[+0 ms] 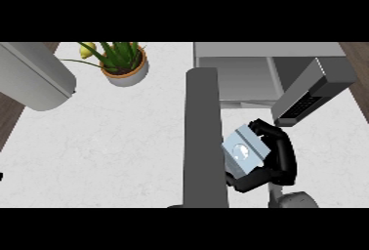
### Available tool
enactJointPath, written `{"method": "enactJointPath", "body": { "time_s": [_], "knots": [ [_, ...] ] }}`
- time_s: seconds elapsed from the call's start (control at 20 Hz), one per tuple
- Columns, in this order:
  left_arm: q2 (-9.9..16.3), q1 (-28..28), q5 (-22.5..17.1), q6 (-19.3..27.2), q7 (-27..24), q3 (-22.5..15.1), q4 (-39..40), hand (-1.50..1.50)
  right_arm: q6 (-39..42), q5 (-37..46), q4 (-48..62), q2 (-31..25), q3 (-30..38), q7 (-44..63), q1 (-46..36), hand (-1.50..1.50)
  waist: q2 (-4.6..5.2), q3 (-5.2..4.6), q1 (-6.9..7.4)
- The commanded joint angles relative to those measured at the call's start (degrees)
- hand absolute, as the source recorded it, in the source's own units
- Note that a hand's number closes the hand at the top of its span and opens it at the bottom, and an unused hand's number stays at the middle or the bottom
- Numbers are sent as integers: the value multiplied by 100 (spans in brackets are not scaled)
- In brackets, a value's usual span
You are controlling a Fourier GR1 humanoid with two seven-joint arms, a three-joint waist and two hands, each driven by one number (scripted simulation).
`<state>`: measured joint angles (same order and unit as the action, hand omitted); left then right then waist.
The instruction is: Pick up the milk, place it into the microwave and close the microwave
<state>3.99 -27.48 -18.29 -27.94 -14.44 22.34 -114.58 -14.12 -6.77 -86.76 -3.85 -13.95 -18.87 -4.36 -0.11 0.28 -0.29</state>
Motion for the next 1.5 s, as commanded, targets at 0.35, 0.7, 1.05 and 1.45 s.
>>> {"method": "enactJointPath", "body": {
  "time_s": [0.35,0.7,1.05,1.45],
  "knots": [
    [373,284,-226,-262,40,424,497,-150,-1520,-2,2268,364,342,41,-1754,150,32,-26,141],
    [396,740,-119,-171,181,396,735,-150,-556,-242,4823,358,1726,-1451,-2928,150,49,-22,146],
    [264,596,207,-441,-216,351,980,-150,-519,-86,6404,4,2179,-2383,-4100,150,81,-21,247],
    [305,804,-20,-426,4,324,862,-150,-952,169,7308,-338,2335,-2754,-4910,150,137,-16,393]
  ]
}}
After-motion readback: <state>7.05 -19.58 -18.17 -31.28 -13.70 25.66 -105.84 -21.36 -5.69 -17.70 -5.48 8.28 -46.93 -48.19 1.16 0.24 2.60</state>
